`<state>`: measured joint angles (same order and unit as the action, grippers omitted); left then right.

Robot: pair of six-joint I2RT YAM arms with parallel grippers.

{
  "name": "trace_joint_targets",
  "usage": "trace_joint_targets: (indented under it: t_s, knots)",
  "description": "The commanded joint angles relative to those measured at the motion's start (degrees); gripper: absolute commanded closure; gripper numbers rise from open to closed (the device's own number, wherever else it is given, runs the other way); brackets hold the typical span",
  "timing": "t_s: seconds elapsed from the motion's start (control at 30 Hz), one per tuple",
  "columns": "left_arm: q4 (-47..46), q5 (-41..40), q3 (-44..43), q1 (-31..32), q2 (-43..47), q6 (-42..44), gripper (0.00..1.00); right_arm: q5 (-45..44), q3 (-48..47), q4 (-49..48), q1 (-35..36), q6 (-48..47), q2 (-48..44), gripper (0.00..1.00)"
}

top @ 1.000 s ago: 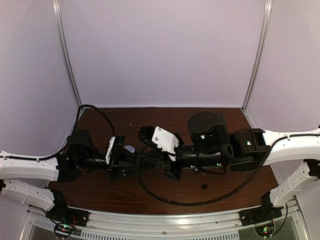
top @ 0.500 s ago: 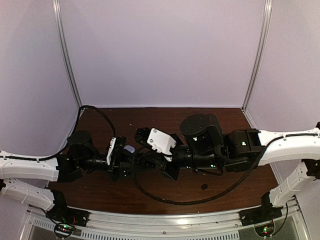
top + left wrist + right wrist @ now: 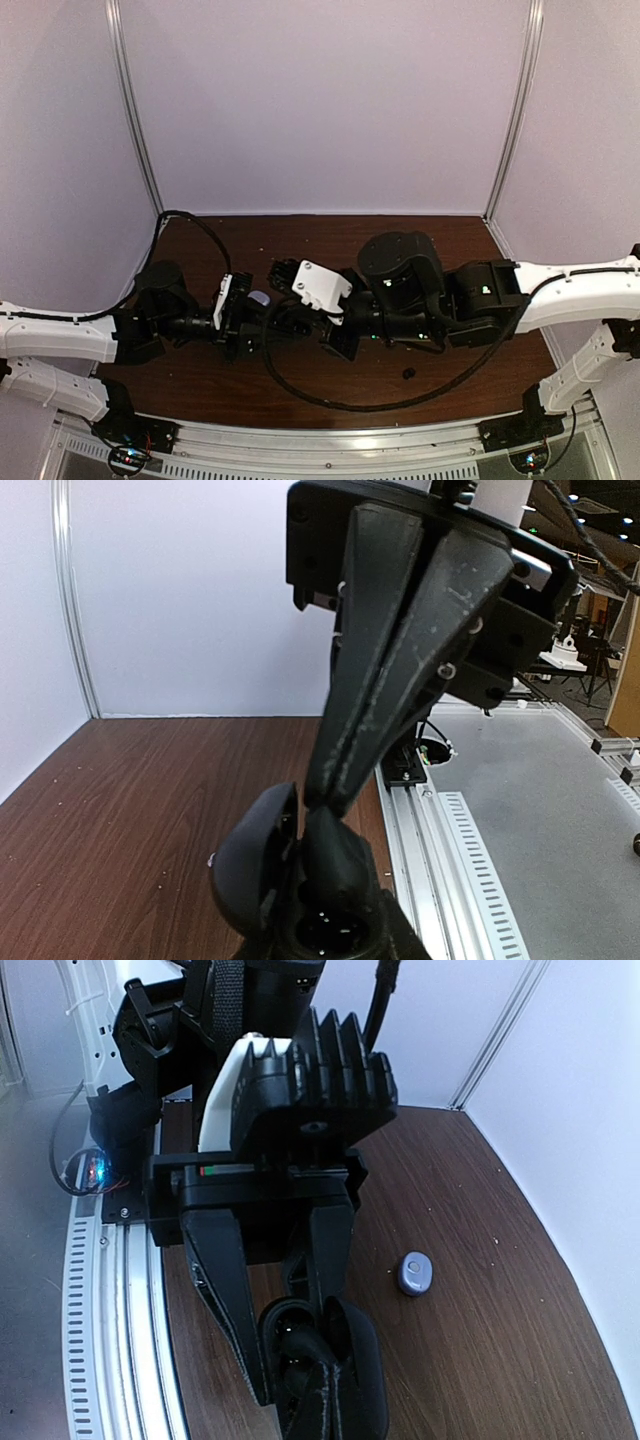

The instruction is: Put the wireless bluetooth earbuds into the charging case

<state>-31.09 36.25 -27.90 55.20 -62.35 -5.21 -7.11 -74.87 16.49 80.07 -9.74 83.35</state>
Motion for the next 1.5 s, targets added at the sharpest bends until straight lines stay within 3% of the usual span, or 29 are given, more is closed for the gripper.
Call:
trace_joint_targets:
  t_s: [0.0, 1.03, 1.47]
  knots:
    - [-1.08, 0.32, -2.07, 0.19, 0.74, 0.12, 1.00, -2.57, -1.15, -0.32, 0.63, -0.82, 0.66, 1.00]
    - [-1.72, -0.33, -2.35, 0.19, 1.09, -1.33, 1.00, -7.34, -2.59, 2.14, 4.36, -5.43, 4.54, 1.00]
    - [-3.62, -2.31, -2.51, 0.17, 0.52, -3.81, 1.00, -16.41, -2.37, 0.48, 5.85, -4.20, 4.85, 1.00]
